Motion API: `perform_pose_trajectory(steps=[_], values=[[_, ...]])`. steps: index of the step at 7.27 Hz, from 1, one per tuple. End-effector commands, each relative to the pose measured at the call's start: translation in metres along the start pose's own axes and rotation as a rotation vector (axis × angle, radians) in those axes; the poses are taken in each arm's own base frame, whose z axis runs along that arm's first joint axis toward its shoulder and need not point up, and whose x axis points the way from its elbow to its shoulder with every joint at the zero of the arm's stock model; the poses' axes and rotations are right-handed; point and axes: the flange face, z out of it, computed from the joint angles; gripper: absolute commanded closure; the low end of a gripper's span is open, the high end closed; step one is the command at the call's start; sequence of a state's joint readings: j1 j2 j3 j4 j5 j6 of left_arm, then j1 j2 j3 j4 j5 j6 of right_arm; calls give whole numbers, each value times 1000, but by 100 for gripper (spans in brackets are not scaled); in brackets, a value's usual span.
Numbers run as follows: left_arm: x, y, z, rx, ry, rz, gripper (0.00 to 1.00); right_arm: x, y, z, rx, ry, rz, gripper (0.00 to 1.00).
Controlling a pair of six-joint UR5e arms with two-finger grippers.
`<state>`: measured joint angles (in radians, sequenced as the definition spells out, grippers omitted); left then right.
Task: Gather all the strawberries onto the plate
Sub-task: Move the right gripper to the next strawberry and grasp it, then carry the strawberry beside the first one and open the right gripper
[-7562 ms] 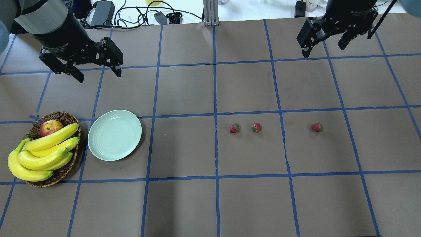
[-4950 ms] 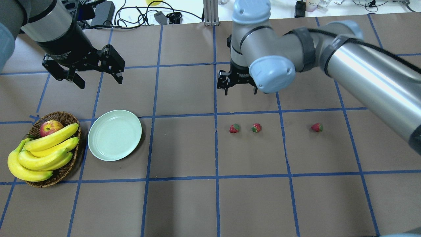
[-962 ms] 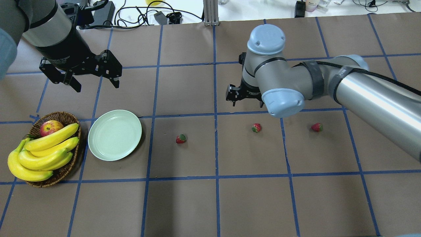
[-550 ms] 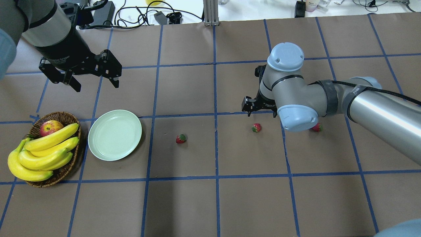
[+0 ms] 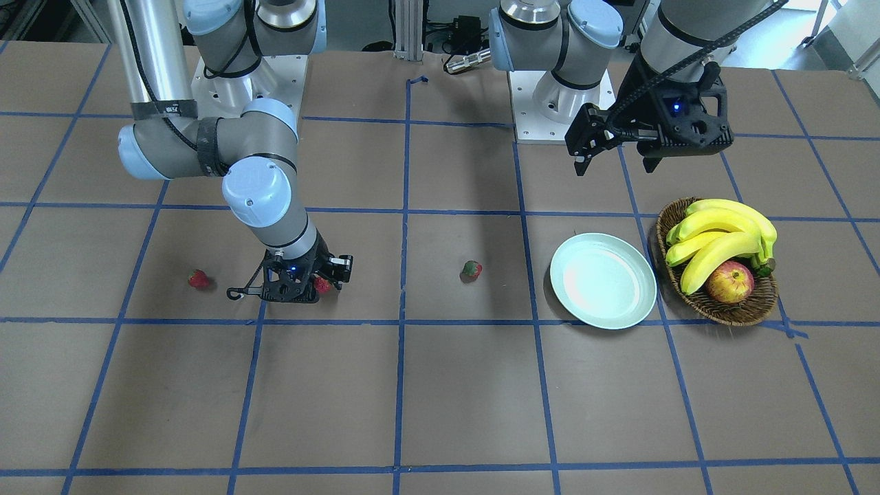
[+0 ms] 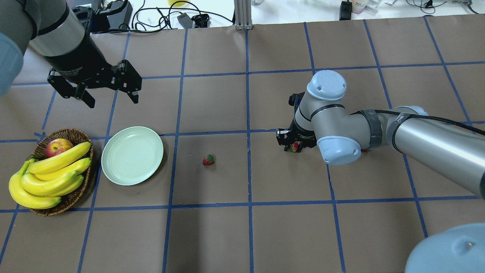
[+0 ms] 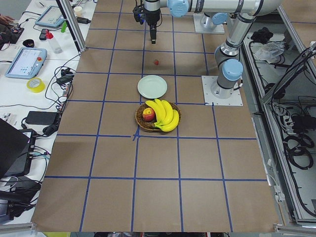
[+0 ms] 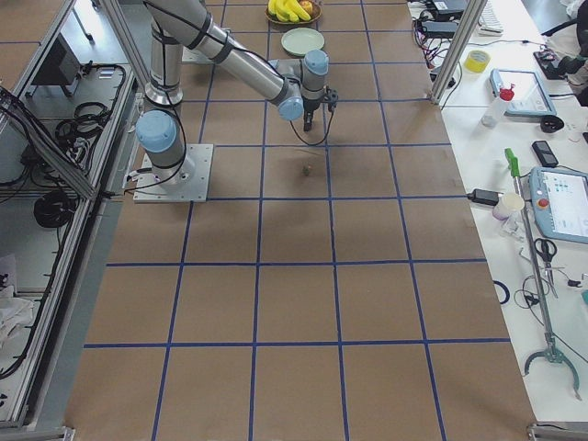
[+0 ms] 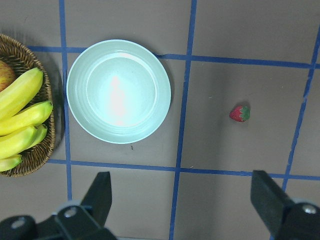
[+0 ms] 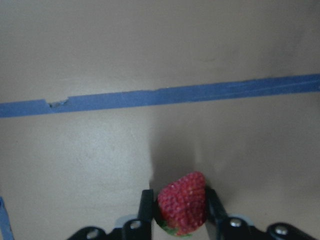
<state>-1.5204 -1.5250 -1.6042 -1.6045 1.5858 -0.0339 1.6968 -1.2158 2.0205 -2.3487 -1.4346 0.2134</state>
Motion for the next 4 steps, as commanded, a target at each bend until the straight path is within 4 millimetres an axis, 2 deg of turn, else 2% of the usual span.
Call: perform_pose_trajectory(steps=[1, 2, 3, 4], values=[[0, -1, 2, 3, 1, 0, 0, -8, 1, -6, 11, -15, 22, 100], [-1, -3, 4, 3, 0, -2, 0, -44, 4, -15, 33, -36, 96, 100], [-1, -3, 2, 13, 0, -2, 0, -99, 13, -22, 36, -76, 139, 100], [0, -4, 4, 11, 0, -2, 0, -138, 27, -8, 14, -79, 163, 100]])
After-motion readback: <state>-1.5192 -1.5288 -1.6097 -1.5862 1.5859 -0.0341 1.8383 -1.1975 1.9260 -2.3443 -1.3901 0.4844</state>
